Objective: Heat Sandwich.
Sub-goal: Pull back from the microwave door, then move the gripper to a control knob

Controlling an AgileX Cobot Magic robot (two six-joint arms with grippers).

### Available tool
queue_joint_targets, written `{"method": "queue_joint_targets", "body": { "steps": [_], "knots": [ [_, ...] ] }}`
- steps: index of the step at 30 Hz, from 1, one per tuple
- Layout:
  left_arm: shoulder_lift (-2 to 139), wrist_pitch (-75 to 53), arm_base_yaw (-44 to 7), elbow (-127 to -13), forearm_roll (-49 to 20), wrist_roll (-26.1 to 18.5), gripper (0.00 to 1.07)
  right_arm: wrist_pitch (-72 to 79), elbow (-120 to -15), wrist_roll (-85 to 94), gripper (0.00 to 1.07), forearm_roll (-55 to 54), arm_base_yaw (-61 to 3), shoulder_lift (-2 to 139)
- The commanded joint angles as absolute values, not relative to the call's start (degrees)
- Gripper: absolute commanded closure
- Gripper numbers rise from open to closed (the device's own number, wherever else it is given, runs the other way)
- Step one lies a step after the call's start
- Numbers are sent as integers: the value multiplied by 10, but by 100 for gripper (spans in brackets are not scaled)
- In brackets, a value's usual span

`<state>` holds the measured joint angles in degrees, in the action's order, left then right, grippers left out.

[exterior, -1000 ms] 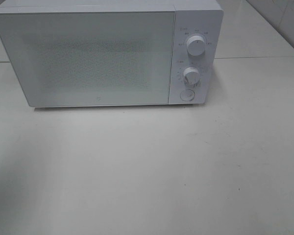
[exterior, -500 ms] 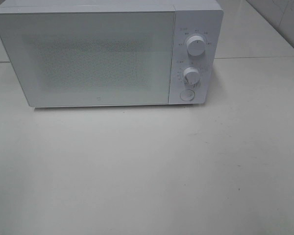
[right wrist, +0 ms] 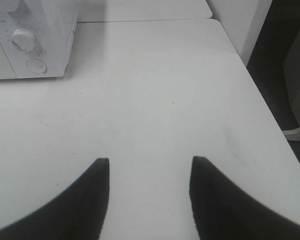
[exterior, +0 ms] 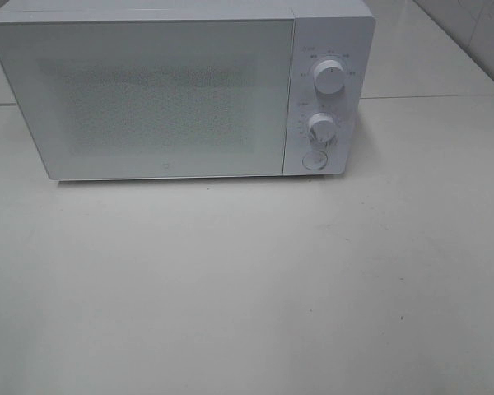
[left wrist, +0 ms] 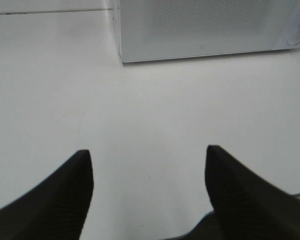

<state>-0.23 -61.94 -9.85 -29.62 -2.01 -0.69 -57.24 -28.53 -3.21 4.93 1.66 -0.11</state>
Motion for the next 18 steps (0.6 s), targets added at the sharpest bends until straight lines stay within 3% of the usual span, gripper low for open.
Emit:
{"method": "queue_joint_targets", "body": {
  "steps": [1,18],
  "knots": [
    [-13,-613,-97,-295,-30,-17,45,-571,-284,-36,57,52,18,-18],
    [-13,-613,-97,-295,-39,-16,45,-571,-284,-36,57,52,18,-18]
  ]
}}
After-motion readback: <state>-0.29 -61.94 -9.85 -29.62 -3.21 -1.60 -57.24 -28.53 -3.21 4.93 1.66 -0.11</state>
